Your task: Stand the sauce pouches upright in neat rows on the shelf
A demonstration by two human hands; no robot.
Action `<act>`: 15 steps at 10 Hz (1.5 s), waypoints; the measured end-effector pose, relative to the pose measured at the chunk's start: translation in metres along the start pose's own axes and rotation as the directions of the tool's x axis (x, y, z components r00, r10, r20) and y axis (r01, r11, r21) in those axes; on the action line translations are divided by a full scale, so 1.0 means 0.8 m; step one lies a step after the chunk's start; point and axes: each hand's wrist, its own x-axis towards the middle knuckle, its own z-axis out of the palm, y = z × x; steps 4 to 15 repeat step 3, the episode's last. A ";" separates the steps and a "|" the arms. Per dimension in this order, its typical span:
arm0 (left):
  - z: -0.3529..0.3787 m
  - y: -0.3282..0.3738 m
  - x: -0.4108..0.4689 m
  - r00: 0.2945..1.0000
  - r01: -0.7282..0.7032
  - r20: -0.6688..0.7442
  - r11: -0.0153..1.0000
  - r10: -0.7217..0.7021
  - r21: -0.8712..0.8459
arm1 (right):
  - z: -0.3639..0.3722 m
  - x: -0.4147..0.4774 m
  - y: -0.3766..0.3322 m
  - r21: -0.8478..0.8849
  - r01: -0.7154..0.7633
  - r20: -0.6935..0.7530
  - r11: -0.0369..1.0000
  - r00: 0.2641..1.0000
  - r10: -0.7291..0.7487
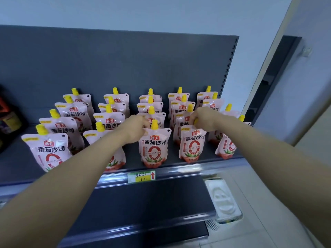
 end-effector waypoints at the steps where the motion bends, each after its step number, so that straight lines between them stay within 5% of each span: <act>1: 0.005 -0.005 0.001 0.999 0.005 -0.037 1.000 -0.005 -0.006 | 0.000 0.003 0.001 -0.013 0.042 0.009 0.999 0.999 -0.042; 2: 0.009 -0.007 -0.001 0.998 0.056 -0.017 0.998 -0.056 -0.002 | -0.004 -0.003 0.004 -0.007 0.065 0.011 0.998 0.998 -0.065; 3: 0.005 -0.001 -0.003 0.989 0.089 -0.115 0.996 -0.088 0.008 | -0.018 -0.007 0.012 -0.006 0.095 -0.172 0.995 0.981 -0.094; 15: 0.005 -0.001 -0.003 0.989 0.089 -0.115 0.996 -0.088 0.008 | -0.018 -0.007 0.012 -0.006 0.095 -0.172 0.995 0.981 -0.094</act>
